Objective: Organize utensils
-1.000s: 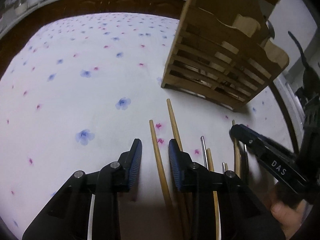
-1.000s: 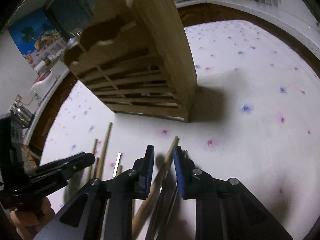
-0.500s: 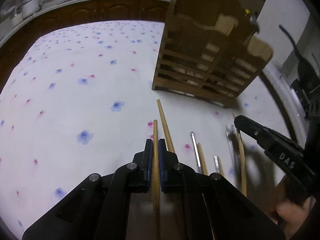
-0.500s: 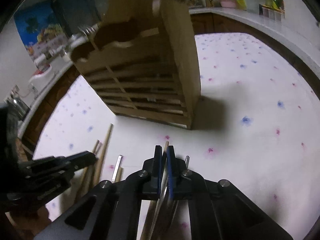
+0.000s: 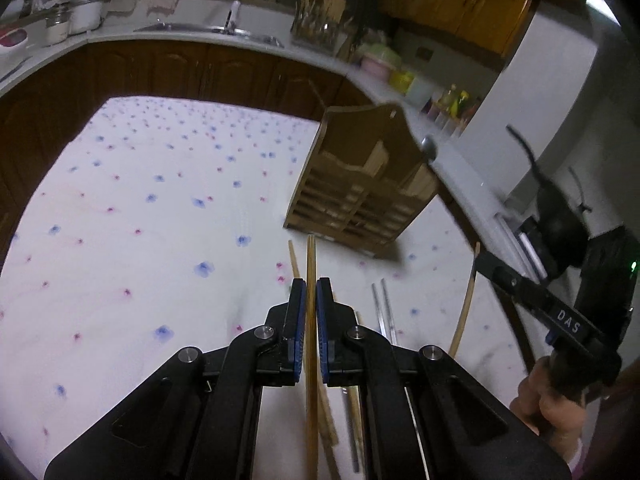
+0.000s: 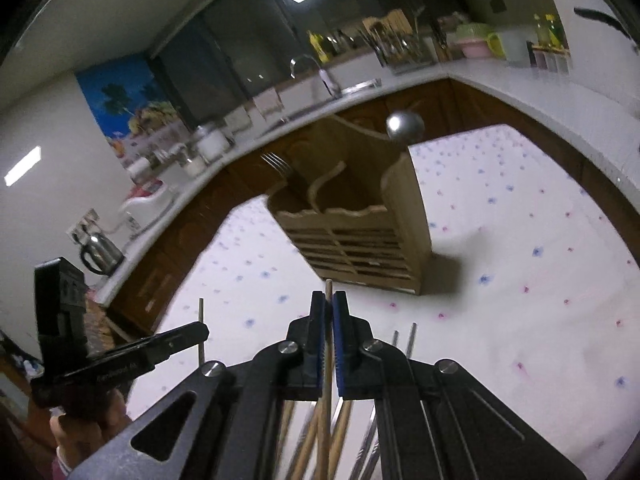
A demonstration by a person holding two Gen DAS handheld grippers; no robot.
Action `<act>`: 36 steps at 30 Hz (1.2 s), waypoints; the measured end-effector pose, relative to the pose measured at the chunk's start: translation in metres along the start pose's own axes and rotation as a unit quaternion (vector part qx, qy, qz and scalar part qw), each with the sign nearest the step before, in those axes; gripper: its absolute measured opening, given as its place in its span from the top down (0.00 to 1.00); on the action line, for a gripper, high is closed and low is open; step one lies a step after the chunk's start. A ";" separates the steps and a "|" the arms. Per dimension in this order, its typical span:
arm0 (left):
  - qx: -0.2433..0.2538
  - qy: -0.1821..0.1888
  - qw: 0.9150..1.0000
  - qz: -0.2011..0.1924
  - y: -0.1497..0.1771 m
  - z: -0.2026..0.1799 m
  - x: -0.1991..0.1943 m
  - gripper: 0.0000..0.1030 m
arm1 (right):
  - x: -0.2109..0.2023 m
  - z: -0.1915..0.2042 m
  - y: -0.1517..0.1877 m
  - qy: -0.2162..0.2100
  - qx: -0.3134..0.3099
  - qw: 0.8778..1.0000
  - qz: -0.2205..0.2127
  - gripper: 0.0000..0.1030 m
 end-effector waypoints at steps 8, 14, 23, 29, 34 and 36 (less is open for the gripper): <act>0.008 0.008 0.999 -0.034 -0.004 -0.011 -0.038 0.96 | -0.040 0.011 -0.001 -0.030 0.003 0.999 -0.028 0.97; 0.012 0.012 0.999 -0.045 -0.004 -0.017 -0.050 0.96 | -0.060 0.013 -0.004 -0.035 0.000 0.998 -0.044 0.97; 0.023 0.015 0.997 -0.074 -0.017 -0.027 -0.069 0.96 | -0.085 0.019 -0.022 -0.042 -0.009 0.996 -0.074 0.98; 0.028 0.016 0.996 -0.087 -0.028 -0.033 -0.073 0.96 | -0.090 0.019 -0.031 -0.042 -0.010 0.995 -0.087 1.00; 0.031 0.015 0.995 -0.092 -0.032 -0.034 -0.073 0.96 | -0.088 0.017 -0.035 -0.029 -0.020 0.995 -0.091 1.00; 0.030 0.014 0.995 -0.092 -0.031 -0.032 -0.073 0.96 | -0.085 0.011 -0.034 -0.023 -0.016 0.996 -0.088 1.00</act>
Point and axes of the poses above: each gripper's, at about its wrist camera, not at the fingertips, and x roughly the way its jaws point, z to its left, y to its underside, the point moved 6 cm from there along x, roughly the way its jaws point, and after that the axes turned 6 degrees about y, right-handed, at the moved point
